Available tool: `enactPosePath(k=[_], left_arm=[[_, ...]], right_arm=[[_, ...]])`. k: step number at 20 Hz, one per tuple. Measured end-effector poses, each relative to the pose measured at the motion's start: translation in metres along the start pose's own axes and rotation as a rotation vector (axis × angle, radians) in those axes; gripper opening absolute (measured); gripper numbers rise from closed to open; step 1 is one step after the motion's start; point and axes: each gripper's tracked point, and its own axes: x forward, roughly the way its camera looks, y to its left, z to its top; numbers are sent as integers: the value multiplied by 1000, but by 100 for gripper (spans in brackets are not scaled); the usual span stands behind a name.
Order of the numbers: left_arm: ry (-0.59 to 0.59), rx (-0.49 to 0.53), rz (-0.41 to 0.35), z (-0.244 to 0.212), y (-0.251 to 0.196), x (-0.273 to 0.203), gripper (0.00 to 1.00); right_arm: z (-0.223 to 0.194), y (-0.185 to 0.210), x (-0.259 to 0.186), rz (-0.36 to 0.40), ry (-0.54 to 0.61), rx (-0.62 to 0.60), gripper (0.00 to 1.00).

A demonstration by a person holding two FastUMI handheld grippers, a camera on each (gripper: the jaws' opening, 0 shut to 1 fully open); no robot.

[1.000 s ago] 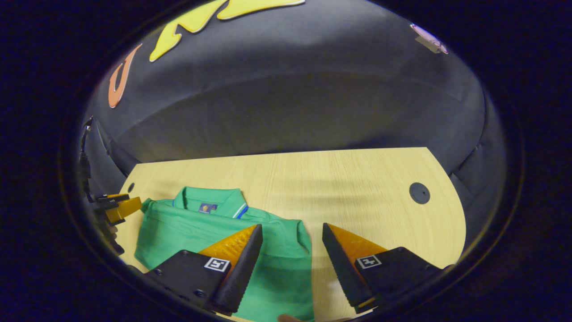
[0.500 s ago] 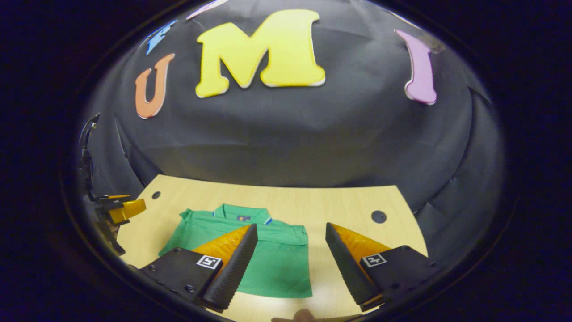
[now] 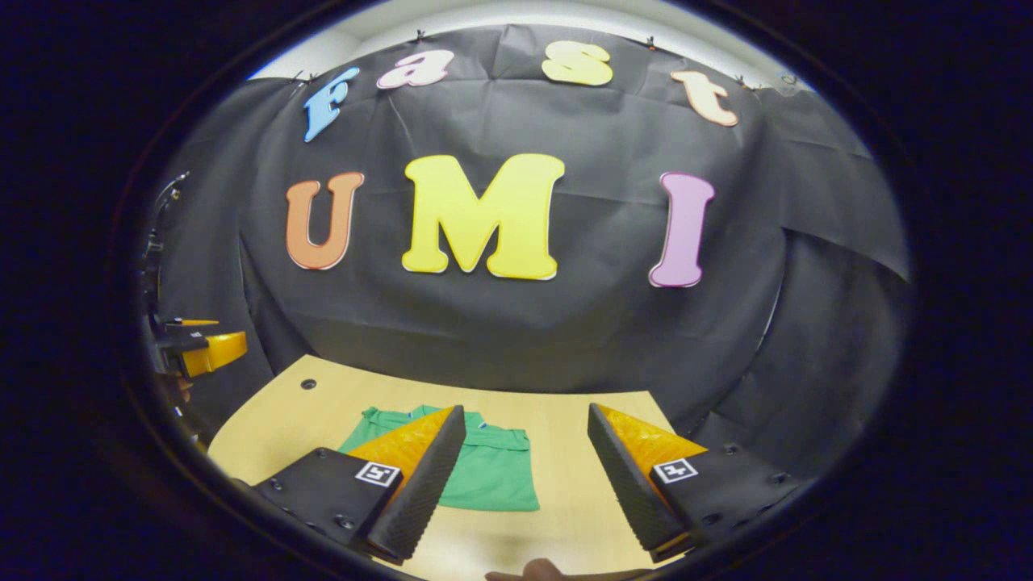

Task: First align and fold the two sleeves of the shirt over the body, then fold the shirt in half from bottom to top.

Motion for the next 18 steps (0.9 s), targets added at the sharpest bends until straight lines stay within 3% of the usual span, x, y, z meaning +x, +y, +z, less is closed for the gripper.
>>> enactPosePath(k=[5, 6, 7, 10, 11, 12, 18], left_arm=[[-48, 0, -5, 7, 3, -65, 97], [-65, 17, 6, 9, 4, -78, 97], [-83, 30, 13, 9, 5, -90, 97], [-105, 33, -18, 0, -11, -119, 97], [-101, 32, -32, -4, -17, -127, 97], [-106, 36, -42, -8, -21, -132, 100], [-134, 15, -14, -8, -15, -148, 97]], right_arm=[[3, 14, -61, -3, -68, 2, 97], [4, 17, -70, -7, -85, -12, 89], [2, 24, -77, 0, -98, -35, 97], [-8, 59, -94, 54, -118, -127, 96], [-10, 70, -102, 72, -122, -133, 89], [-14, 82, -107, 99, -122, -127, 95], [-15, 109, -117, 147, -122, -102, 95]])
